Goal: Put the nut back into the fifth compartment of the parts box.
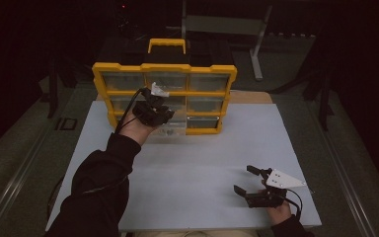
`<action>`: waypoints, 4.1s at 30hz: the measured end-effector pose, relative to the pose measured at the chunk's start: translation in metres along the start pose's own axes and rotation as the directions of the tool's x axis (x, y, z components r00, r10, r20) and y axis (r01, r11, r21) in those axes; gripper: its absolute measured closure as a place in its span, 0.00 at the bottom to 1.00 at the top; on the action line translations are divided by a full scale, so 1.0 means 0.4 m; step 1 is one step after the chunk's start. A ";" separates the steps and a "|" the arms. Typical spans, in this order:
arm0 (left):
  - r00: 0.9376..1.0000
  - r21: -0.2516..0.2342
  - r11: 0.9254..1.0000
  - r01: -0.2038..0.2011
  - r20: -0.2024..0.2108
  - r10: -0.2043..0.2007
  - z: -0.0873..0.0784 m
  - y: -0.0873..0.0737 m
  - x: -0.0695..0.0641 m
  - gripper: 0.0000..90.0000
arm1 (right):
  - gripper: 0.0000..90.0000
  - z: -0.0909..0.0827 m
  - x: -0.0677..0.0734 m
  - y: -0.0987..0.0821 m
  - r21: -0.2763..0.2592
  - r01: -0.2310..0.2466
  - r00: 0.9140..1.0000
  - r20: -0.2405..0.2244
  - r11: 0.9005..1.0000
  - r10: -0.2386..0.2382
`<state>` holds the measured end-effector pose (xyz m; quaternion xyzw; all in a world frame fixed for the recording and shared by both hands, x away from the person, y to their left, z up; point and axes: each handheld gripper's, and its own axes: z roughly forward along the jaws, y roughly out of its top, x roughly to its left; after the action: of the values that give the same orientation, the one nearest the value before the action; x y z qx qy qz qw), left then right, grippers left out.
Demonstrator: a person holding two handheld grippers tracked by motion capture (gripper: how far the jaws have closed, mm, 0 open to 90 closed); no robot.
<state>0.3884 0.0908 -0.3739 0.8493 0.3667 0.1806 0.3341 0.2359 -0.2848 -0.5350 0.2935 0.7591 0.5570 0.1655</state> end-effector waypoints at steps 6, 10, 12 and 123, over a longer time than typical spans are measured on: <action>1.000 0.030 1.000 -0.010 -0.009 0.011 0.013 0.005 -0.001 0.76 | 0.14 0.000 0.000 0.000 0.003 -0.002 1.000 0.001 1.000 0.002; 1.000 0.030 0.999 -0.014 -0.009 0.014 0.016 0.005 -0.003 0.76 | 0.14 -0.001 -0.001 0.000 0.002 -0.005 1.000 0.001 1.000 0.005; 1.000 0.011 1.000 -0.004 -0.005 0.004 0.014 0.005 -0.002 0.74 | 0.14 -0.001 -0.002 0.000 0.002 -0.006 1.000 0.000 1.000 0.006; 0.991 -0.238 0.963 0.125 0.068 -0.112 -0.089 -0.647 -0.034 0.00 | 0.14 -0.002 0.000 0.002 0.008 0.001 1.000 0.007 1.000 -0.001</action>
<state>0.2297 0.2276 -0.5304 0.7833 0.3831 0.1807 0.4550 0.2358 -0.2854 -0.5338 0.2957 0.7608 0.5530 0.1674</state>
